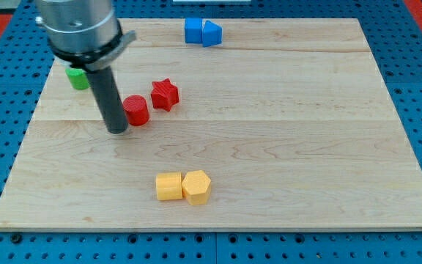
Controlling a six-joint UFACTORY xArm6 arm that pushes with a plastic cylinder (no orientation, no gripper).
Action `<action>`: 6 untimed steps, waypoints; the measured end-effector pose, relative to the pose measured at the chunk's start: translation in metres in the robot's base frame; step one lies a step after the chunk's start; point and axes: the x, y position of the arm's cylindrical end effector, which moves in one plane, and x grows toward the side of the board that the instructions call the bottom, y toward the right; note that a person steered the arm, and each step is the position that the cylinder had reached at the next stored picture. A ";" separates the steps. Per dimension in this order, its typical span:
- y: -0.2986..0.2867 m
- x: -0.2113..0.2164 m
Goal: Separate green blocks from each other
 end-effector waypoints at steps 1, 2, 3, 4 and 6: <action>0.018 -0.035; 0.073 -0.053; 0.085 -0.067; 0.016 -0.073; 0.006 -0.124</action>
